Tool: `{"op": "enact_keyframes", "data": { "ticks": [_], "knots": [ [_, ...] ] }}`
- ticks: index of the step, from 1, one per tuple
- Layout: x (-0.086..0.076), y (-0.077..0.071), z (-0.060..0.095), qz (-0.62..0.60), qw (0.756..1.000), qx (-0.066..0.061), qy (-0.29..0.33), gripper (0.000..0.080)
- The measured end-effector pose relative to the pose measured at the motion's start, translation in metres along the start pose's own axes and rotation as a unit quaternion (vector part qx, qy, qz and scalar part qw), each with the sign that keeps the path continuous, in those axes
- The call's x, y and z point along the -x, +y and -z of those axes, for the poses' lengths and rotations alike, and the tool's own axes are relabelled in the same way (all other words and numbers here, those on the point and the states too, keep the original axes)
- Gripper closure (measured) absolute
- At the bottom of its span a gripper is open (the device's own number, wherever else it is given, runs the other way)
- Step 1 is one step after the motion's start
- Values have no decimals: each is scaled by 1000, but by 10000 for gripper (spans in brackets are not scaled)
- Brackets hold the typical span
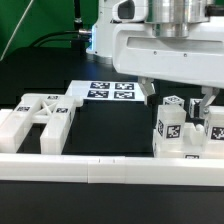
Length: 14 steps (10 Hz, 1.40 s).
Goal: Assemble chair
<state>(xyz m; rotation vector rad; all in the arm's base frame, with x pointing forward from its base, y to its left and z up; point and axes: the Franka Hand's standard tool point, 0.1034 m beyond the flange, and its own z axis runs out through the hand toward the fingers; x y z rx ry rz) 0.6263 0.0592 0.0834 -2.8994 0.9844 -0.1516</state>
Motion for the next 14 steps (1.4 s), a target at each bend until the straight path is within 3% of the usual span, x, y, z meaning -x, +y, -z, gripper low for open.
{"op": "enact_keyframes", "data": {
  "ticks": [4, 9, 11, 14],
  "knots": [
    [-3, 4, -3, 128, 992, 2, 3, 151],
    [-8, 9, -3, 305, 952, 9, 7, 173],
    [-9, 10, -3, 302, 953, 10, 7, 518],
    [-9, 10, -3, 288, 958, 10, 7, 515]
  ]
}}
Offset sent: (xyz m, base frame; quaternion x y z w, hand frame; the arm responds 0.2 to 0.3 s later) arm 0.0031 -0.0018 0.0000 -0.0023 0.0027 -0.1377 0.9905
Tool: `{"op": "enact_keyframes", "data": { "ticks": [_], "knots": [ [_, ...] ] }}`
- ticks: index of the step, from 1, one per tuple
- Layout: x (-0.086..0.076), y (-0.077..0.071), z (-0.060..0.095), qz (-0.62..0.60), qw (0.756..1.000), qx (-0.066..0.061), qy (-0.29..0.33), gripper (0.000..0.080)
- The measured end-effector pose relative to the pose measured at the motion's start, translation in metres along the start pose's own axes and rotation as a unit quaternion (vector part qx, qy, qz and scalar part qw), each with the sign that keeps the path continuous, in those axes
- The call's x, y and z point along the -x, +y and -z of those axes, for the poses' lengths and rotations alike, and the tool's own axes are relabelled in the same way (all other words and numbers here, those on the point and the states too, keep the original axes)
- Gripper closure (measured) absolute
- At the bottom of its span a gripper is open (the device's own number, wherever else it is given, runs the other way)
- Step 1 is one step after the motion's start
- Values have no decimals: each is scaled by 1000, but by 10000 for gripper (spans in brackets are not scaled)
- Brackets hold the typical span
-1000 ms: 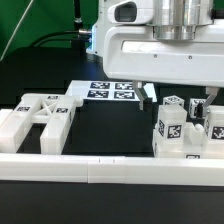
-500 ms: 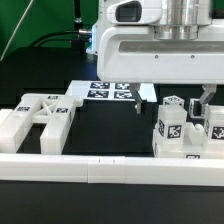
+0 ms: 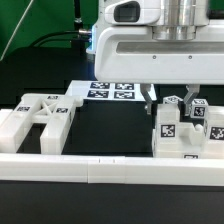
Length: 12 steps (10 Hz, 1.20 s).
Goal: Assemble chair
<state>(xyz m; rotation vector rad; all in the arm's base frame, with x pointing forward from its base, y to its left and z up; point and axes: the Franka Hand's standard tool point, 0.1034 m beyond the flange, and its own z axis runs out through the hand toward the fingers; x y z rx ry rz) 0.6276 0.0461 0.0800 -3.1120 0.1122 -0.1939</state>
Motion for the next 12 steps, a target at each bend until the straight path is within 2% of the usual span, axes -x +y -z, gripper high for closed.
{"op": "enact_keyframes", "data": {
  "ticks": [2, 5, 8, 12],
  "knots": [
    [0, 0, 0, -61, 998, 0, 0, 515],
    [3, -6, 0, -219, 976, 1, 3, 515],
    [4, -8, 2, -360, 933, 6, 8, 515],
    [4, -8, 3, -528, 849, 2, 9, 515]
  ]
}}
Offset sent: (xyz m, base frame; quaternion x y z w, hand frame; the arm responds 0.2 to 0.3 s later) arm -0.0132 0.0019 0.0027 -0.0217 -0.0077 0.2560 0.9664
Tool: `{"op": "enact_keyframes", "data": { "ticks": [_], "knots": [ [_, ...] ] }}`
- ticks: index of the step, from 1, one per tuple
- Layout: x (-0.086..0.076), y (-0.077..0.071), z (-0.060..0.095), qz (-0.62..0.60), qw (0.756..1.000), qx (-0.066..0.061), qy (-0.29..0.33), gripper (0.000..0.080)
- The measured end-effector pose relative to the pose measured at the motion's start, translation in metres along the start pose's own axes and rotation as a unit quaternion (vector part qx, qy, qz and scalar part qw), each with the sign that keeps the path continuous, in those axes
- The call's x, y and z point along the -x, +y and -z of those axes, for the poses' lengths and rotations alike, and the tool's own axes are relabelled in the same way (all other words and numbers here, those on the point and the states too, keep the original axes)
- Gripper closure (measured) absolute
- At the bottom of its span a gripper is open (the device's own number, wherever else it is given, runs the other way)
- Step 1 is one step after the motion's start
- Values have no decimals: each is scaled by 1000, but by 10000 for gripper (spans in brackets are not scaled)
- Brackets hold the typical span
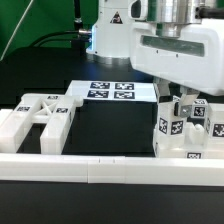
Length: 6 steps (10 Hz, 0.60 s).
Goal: Assemble chair
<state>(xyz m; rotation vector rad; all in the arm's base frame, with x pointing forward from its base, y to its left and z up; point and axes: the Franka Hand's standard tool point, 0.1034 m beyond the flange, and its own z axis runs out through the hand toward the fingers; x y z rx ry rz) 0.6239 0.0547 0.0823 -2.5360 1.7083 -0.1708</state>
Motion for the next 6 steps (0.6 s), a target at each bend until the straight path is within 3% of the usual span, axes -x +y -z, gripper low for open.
{"op": "enact_keyframes", "data": {
  "ticks": [3, 4, 5, 6],
  "knots": [
    [-1, 0, 0, -25, 1000, -2, -5, 515],
    [0, 0, 0, -17, 1000, -2, -5, 431],
    [0, 0, 0, -17, 1000, -2, -6, 295],
    [-1, 0, 0, 8, 1000, -2, -5, 295]
  ]
}}
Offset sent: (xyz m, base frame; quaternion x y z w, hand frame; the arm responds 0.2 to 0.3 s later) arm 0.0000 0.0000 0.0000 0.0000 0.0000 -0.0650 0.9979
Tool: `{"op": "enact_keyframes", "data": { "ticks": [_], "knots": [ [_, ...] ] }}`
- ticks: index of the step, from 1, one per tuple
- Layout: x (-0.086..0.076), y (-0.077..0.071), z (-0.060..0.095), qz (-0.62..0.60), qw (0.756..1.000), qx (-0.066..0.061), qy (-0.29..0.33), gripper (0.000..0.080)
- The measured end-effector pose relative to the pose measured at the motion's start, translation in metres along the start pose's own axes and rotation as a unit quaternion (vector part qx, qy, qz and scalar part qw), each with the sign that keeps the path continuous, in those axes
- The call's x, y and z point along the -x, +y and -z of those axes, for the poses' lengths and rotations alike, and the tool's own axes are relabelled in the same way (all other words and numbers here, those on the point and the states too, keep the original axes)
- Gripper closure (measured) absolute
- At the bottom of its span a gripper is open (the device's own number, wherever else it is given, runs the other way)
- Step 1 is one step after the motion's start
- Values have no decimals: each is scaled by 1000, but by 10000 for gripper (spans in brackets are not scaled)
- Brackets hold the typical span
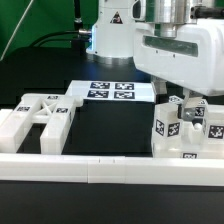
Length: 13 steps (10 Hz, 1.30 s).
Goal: Assemble chair
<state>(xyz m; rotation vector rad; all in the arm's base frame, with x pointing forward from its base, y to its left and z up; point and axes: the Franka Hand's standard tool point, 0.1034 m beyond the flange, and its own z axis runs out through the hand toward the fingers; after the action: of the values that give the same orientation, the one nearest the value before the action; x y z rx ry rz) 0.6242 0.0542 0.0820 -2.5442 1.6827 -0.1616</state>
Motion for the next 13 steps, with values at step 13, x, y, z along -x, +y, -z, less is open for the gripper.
{"op": "enact_keyframes", "data": {
  "ticks": [13],
  "knots": [
    [-5, 2, -1, 449, 894, 6, 6, 151]
  ]
}}
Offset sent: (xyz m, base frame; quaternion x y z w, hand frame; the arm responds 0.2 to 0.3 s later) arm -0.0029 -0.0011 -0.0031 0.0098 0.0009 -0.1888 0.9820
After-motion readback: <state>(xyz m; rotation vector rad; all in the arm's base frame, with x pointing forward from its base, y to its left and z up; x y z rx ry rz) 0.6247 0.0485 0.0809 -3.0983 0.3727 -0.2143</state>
